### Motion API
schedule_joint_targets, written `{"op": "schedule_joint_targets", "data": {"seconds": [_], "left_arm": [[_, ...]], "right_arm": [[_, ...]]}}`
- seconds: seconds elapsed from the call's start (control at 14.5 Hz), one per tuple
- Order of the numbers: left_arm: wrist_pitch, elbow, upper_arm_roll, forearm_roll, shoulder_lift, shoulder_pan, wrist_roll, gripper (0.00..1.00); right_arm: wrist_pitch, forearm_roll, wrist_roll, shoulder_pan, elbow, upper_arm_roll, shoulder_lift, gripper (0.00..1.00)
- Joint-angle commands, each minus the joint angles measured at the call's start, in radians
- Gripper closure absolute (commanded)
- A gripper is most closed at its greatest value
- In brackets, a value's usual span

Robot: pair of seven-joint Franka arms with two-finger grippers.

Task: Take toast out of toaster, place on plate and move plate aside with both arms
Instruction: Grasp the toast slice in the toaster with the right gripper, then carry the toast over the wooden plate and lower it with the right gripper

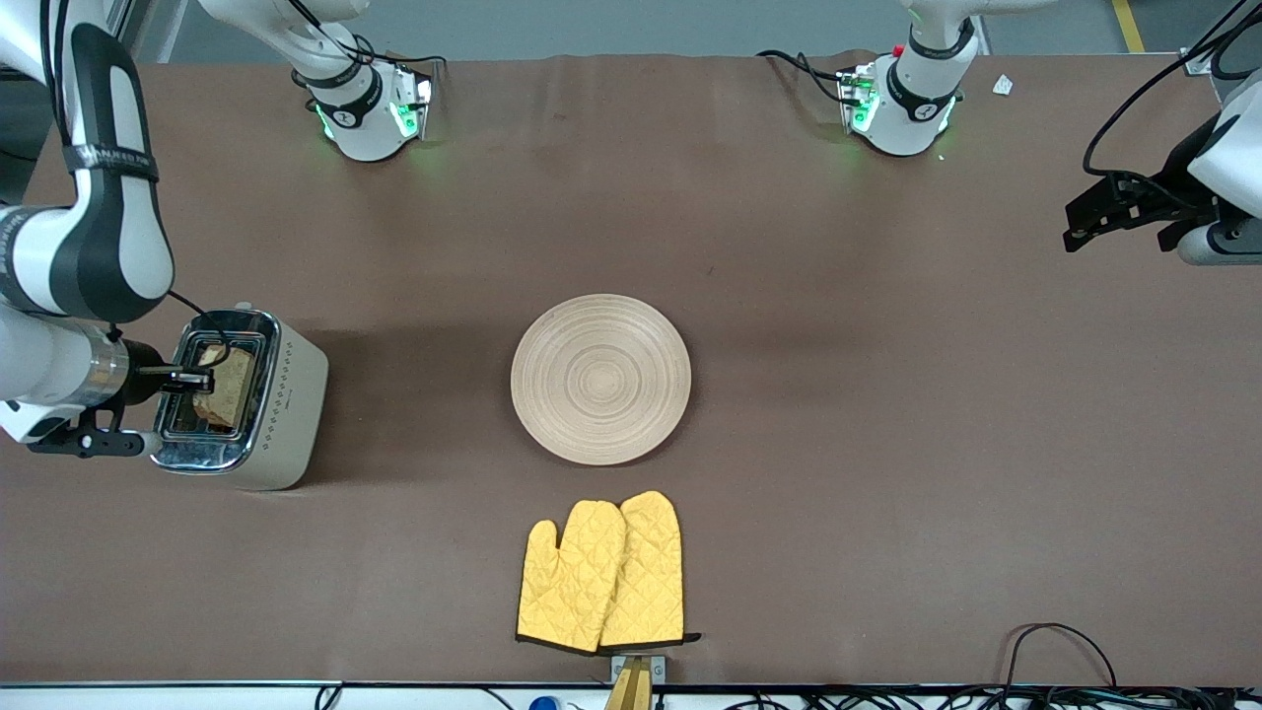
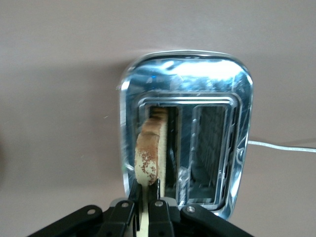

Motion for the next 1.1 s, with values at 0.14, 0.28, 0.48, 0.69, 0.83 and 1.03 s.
{"op": "schedule_joint_targets", "data": {"seconds": [0.14,0.28,0.48,0.69,0.83,1.03], "left_arm": [[-0.021,0.035,0.0,0.003,0.015,-0.002,-0.001,0.0],[-0.021,0.038,0.0,0.003,0.015,-0.002,-0.001,0.0],[-0.021,0.038,0.0,0.003,0.017,0.001,0.002,0.0],[-0.021,0.038,0.0,0.004,0.018,-0.005,-0.001,0.0],[-0.021,0.038,0.0,0.004,0.018,-0.003,-0.001,0.0],[-0.021,0.038,0.0,0.004,0.018,-0.002,-0.001,0.0]], "right_arm": [[-0.119,0.005,0.06,0.176,0.096,0.0,-0.025,0.92],[-0.107,0.006,0.155,0.258,0.096,0.0,-0.019,0.91],[-0.024,0.168,0.32,0.357,0.073,0.0,0.029,0.91],[0.066,0.351,0.399,0.423,0.062,0.0,0.099,0.92],[0.116,0.463,0.404,0.454,0.057,0.0,0.147,0.92],[0.278,0.713,0.402,0.478,-0.007,0.0,0.193,0.91]]}}
